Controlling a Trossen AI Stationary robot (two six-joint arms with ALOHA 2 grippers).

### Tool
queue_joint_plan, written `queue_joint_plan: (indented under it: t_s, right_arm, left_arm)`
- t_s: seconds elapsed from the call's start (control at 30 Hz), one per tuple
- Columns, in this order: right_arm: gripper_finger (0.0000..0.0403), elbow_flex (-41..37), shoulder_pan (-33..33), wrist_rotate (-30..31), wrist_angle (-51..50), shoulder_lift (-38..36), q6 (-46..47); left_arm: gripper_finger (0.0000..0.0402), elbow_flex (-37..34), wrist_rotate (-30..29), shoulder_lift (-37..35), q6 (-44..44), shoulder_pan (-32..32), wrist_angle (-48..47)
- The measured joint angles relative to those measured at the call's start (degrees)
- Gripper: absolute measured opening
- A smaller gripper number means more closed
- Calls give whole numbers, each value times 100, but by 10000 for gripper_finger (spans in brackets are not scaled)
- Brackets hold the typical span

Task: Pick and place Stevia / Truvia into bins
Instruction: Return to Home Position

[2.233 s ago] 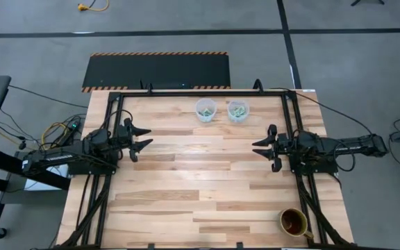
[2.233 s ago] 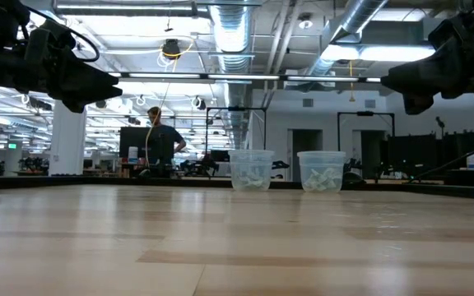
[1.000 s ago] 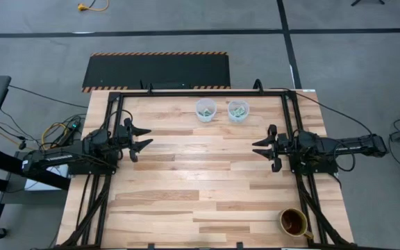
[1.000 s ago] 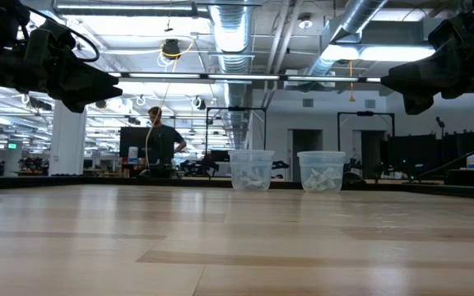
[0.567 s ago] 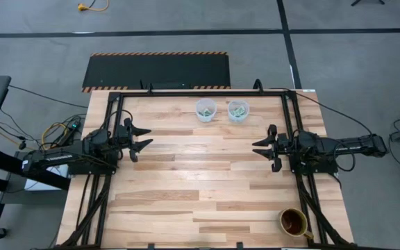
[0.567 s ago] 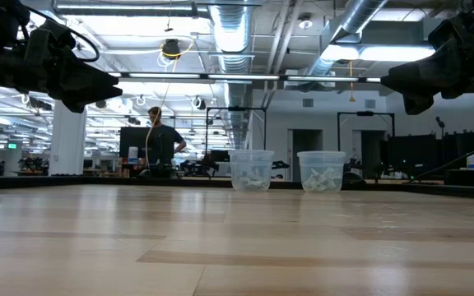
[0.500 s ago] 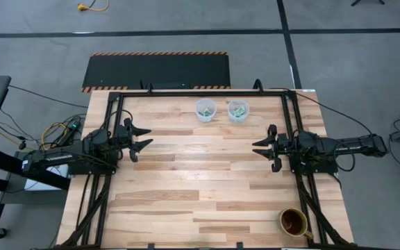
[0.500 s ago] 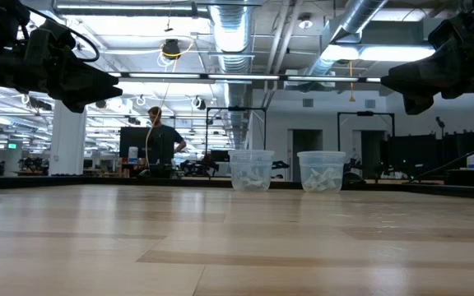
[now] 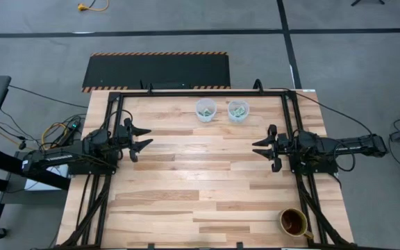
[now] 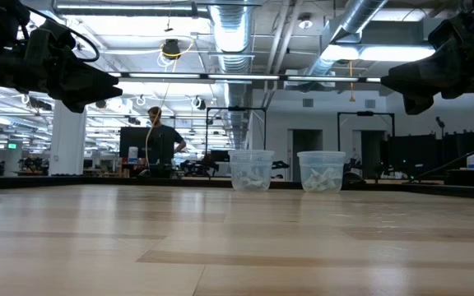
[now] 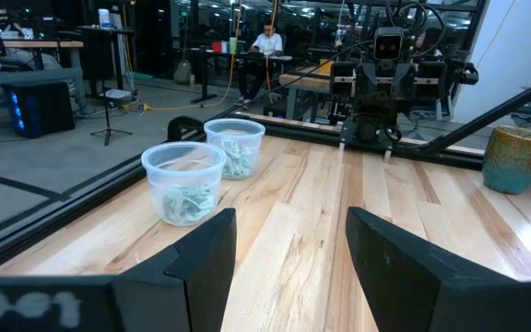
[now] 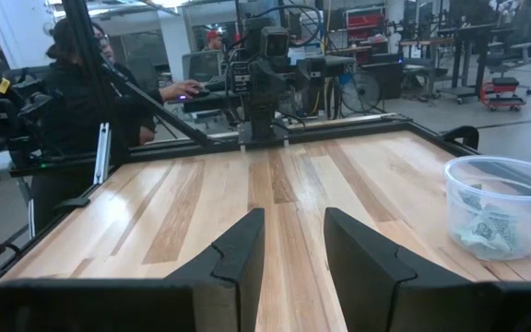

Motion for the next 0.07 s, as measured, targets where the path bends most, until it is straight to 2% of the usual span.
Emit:
queue_joint_plan:
  t_s: [0.07]
  right_arm:
    - [108,0,-1,0,0,-1,1]
  left_arm:
    - [197,0,0,0,1,-1,0]
